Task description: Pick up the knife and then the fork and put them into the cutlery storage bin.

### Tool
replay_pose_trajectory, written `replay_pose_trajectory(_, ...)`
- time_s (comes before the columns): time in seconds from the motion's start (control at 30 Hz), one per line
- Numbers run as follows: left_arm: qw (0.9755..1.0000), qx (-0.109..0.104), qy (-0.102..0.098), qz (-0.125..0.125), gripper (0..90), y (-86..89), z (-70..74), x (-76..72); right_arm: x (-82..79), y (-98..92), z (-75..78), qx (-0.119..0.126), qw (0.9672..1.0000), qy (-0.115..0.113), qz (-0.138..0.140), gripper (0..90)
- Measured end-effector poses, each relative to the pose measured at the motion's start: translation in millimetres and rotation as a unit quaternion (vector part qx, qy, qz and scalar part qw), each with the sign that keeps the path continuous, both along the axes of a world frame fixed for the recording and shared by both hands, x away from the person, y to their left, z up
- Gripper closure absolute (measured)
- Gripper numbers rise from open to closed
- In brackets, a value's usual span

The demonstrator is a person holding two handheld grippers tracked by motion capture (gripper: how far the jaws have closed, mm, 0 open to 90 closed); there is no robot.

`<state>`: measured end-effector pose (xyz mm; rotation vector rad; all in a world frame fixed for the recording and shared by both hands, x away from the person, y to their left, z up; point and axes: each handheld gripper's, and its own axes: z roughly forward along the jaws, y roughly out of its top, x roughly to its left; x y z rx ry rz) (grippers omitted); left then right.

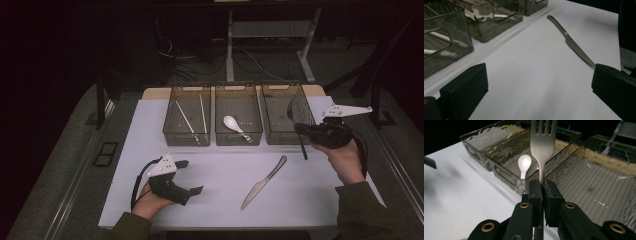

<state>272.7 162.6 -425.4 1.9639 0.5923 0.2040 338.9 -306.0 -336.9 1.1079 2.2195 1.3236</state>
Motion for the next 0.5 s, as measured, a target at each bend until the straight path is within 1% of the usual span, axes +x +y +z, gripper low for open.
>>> replay_pose_trajectory(0.07, 1.0000, -0.002, 0.002, 0.001, 0.0, 0.1, -0.1, -0.1, 4.3, -2.5, 3.9, 0.008, 0.9999, -0.007, -0.005, 84.9)
replay_pose_trajectory(0.17, 1.0000, -0.002, 0.002, 0.001, 0.0, 0.3, -0.2, 0.2, 12.0, -5.8, 10.2, 0.012, 0.9997, -0.014, -0.014, 84.9)
replay_pose_trajectory(0.43, 1.0000, -0.003, 0.002, 0.001, 0.0, -0.1, -0.1, 0.2, 33.8, -12.9, 23.6, 0.016, 0.9986, -0.030, -0.040, 84.9)
replay_pose_trajectory(0.5, 1.0000, -0.003, 0.002, 0.002, 0.0, 0.1, -0.1, 0.3, 40.2, -14.4, 26.3, 0.022, 0.9983, -0.036, -0.040, 84.9)
